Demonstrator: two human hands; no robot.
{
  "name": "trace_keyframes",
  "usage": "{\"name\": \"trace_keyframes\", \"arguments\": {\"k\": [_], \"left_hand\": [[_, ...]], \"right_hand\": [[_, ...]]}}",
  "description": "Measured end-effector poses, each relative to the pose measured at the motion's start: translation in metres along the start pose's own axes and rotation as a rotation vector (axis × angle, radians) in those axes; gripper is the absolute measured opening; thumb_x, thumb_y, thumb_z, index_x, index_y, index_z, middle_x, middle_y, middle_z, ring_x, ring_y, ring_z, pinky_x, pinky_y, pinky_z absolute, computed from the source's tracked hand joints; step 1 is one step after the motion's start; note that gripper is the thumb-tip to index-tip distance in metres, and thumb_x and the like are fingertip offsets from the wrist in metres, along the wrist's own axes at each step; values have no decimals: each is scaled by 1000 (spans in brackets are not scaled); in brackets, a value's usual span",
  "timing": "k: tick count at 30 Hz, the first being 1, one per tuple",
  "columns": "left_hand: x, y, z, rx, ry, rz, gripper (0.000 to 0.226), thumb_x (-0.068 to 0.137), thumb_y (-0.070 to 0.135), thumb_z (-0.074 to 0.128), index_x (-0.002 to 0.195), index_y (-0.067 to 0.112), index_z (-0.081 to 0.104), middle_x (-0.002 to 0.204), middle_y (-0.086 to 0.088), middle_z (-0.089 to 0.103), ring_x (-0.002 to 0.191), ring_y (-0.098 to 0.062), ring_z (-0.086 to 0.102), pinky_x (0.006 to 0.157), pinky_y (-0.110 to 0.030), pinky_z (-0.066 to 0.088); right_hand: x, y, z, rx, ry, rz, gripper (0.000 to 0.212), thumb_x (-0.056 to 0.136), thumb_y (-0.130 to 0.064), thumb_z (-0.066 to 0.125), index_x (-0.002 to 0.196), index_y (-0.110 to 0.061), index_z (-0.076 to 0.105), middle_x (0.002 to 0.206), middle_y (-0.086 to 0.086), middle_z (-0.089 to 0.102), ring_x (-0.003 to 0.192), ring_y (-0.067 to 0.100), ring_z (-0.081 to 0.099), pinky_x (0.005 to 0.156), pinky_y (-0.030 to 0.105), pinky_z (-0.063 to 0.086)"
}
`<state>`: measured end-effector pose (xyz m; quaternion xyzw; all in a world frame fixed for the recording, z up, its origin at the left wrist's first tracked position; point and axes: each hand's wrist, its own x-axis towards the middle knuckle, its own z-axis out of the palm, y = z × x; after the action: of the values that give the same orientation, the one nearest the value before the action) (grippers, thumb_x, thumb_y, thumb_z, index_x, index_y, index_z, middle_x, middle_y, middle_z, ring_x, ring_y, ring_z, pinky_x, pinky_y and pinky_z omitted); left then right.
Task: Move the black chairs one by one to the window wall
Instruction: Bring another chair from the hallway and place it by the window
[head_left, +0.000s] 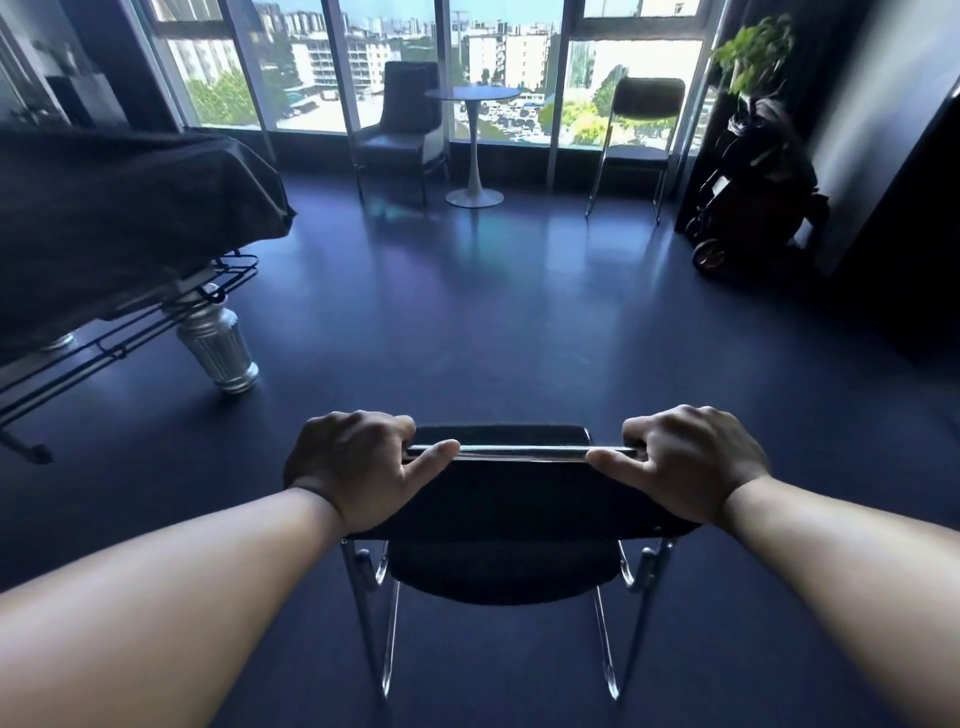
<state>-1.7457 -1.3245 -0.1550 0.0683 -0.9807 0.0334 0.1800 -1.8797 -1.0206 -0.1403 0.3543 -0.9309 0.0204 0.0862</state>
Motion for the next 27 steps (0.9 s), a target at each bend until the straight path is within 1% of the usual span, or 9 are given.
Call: {"name": "trace_keyframes", "arguments": {"k": [3,10,13,15,17,20,22,27], "left_hand": [[31,-6,13,-3,7,2,75,78,85,10,63,18,40,61,4,54,70,-25,59,60,-32,30],[101,-25,44,1,19,14,75,78,85,8,63,19,40,60,2,53,68,-25,56,59,-32,32],[138,-37,58,-13,25,20,74,77,85,7,63,20,40,62,4,55,68,-24,56,59,-32,32],[160,-43,65,-18,37,25,72,77,84,10,61,21,39,59,6,53,63,-23,50,58,-31,31],[191,-53,77,-12,52,31,71,78,84,11,60,21,39,58,6,52,60,-22,47,57,-30,29],[235,-65,95,-5,39,28,74,77,85,8,62,21,41,60,6,54,62,-21,52,58,-31,29],[264,-71,106,-17,33,37,73,77,85,8,62,21,39,61,6,53,61,-20,48,58,-31,28],[333,-90,130,-39,11,44,72,75,85,7,63,21,38,63,7,52,63,-19,46,59,-31,28]], "right_hand": [[29,14,7,-5,16,-4,91,61,-93,3,78,-25,61,82,-5,68,85,25,63,68,33,38],[98,40,21,-4,12,2,92,61,-93,3,78,-23,61,80,-4,67,84,26,62,68,34,38],[134,50,27,1,4,17,89,63,-92,5,74,-21,58,75,-3,64,78,26,58,67,34,38],[156,55,31,1,0,29,87,63,-92,7,72,-22,57,74,-3,64,75,26,55,66,34,38],[185,64,37,-12,-1,37,87,63,-92,7,73,-22,57,75,-3,65,77,26,57,66,34,38],[228,80,46,-21,0,52,86,63,-92,6,73,-22,55,76,-4,65,79,25,60,67,33,38],[258,93,50,-31,-6,57,84,63,-92,6,73,-23,54,79,-3,66,82,25,62,67,33,38],[323,112,61,-51,-23,76,78,63,-92,5,66,-24,44,80,-2,67,83,26,62,66,34,33]]}}
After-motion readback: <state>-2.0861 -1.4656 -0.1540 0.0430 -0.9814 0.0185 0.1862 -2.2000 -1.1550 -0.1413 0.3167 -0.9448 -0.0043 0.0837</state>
